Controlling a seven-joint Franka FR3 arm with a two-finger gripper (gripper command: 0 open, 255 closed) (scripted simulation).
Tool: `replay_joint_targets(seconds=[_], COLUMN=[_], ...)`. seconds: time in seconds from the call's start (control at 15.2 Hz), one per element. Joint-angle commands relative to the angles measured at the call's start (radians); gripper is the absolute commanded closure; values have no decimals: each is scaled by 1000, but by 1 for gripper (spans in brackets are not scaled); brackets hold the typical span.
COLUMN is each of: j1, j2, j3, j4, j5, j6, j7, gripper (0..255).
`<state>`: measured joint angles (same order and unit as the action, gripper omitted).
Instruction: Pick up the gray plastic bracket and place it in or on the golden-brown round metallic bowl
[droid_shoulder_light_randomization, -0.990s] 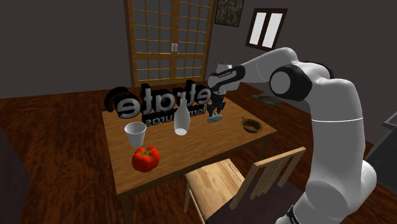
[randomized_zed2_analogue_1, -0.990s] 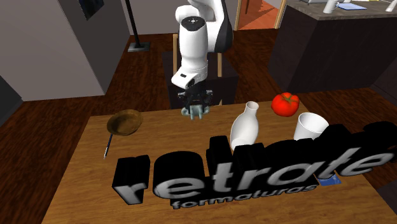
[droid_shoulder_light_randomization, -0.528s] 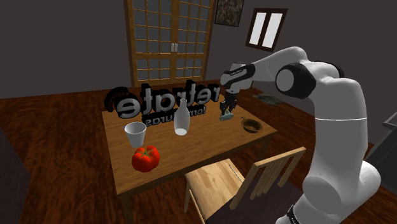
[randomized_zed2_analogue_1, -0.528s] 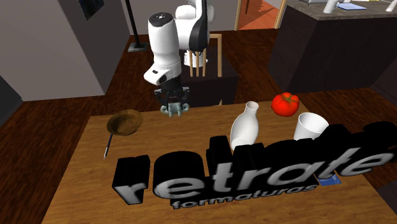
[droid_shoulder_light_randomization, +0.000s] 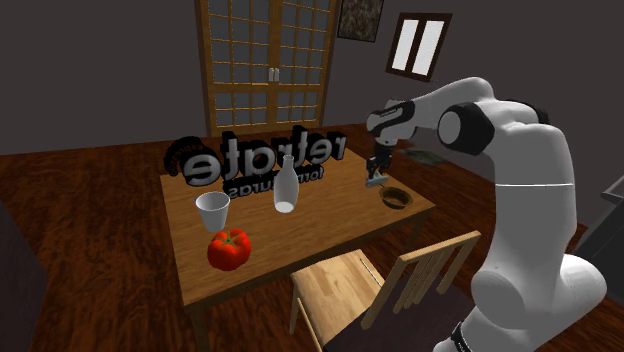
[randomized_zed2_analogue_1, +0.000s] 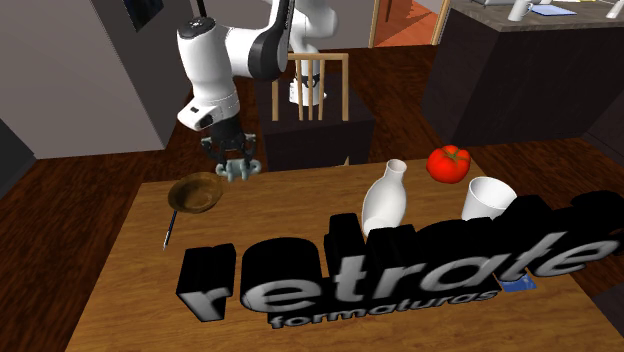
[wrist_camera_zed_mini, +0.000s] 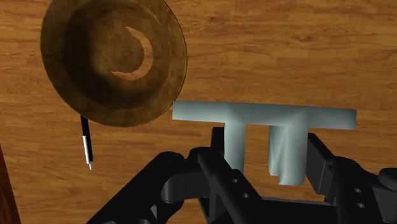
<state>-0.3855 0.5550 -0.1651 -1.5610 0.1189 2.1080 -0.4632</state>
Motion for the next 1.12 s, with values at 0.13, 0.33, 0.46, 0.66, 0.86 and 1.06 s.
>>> replay_joint_targets(seconds=[0.13, 0.33, 0.46, 0.66, 0.86, 1.06], j1=[-68, -120, -155, -204, -204, -204], j2=[37, 74, 105, 157, 172, 189], j3=[-13, -22, -26, -30, -28, -26], j4=[66, 132, 185, 264, 247, 235], j5=[12, 22, 29, 38, 41, 44], j6=[-32, -63, -87, -115, -84, -55], j7=[-80, -136, -172, -217, -220, -222], gripper=[255, 255, 255, 255, 255, 255])
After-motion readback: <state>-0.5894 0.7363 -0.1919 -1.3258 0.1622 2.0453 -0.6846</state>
